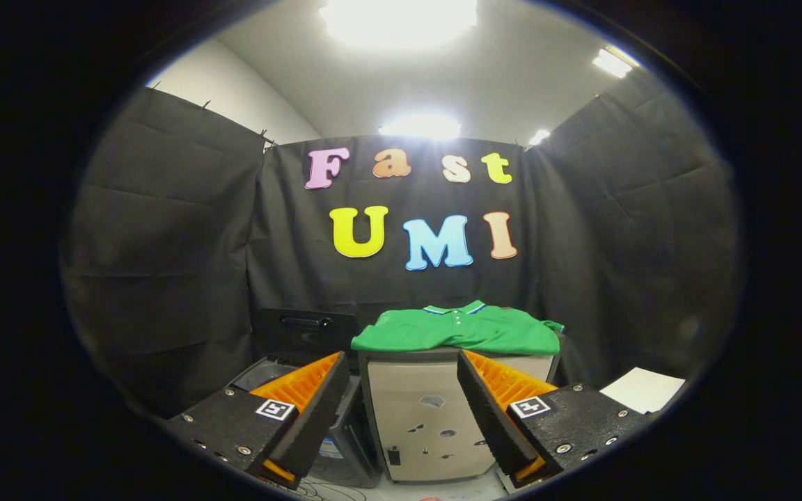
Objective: Put the clothes into the washing machine and then close the washing machine lid.
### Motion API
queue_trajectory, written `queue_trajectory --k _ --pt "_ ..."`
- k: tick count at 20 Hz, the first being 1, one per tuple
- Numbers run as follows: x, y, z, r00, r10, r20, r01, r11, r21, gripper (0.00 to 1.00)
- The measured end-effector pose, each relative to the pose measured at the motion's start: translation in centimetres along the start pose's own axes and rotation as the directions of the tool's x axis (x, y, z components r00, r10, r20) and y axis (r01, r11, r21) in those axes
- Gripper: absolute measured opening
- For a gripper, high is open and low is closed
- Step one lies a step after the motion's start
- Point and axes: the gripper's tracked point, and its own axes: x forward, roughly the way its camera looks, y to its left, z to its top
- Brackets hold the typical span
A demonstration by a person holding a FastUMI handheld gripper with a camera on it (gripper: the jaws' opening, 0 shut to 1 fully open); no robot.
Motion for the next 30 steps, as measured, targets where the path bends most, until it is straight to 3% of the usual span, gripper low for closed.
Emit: queue_trajectory --k 11,24,30 --pt "8.1 -4.2 3.7 0.999 -0.019 -0.044 0.019 1.000 -0.001 0.97" --pt "19.2 -8.4 2.9 0.982 -0.005 -0.190 0.002 1.000 -0.013 0.96" --pt "24.0 -9.6 0.6 0.951 0.025 -0.309 -0.019 1.000 0.021 0.97"
